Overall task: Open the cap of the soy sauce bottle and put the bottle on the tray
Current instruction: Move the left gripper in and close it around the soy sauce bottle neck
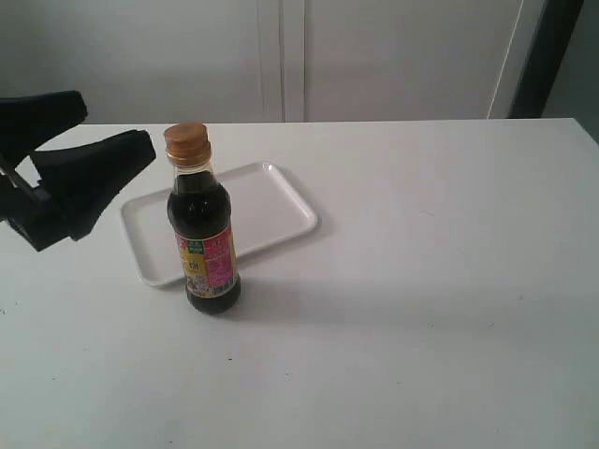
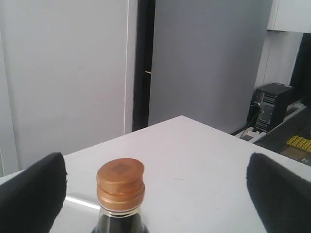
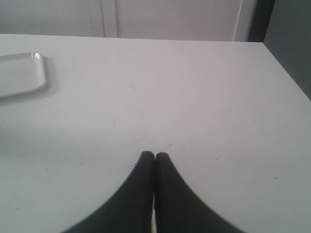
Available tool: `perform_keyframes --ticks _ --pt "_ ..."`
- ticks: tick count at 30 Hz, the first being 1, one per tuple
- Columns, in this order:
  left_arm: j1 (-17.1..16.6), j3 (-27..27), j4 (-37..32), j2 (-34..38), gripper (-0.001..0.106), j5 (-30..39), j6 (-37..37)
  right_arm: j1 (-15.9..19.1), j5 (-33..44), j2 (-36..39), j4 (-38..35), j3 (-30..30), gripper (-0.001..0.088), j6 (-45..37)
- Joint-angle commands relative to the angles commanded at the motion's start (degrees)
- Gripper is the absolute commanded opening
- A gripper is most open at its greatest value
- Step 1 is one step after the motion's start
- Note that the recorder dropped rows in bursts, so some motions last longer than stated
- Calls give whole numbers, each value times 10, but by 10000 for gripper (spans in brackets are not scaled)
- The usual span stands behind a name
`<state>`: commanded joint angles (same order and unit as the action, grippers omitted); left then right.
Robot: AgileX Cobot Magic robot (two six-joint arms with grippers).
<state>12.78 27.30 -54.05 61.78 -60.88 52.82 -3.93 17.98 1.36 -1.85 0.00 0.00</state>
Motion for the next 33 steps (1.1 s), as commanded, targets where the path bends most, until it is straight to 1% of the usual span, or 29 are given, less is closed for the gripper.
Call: perform_keyframes --ticks 4,9,15,28,31,33 --pt "0 22 -8 32 1053 6 -1 0 0 0 0 0 0 0" --pt "0 42 -33 72 1053 5 -1 0 0 0 0 0 0 0" --pt "0 42 -30 102 1053 -18 -20 0 0 0 0 0 0 0" --pt "0 67 -30 168 1053 -17 -31 0 0 0 0 0 0 0" --pt "0 68 -26 186 1053 -50 -47 0 0 0 0 0 0 0" --pt "0 68 -21 199 1053 -50 -49 0 0 0 0 0 0 0"
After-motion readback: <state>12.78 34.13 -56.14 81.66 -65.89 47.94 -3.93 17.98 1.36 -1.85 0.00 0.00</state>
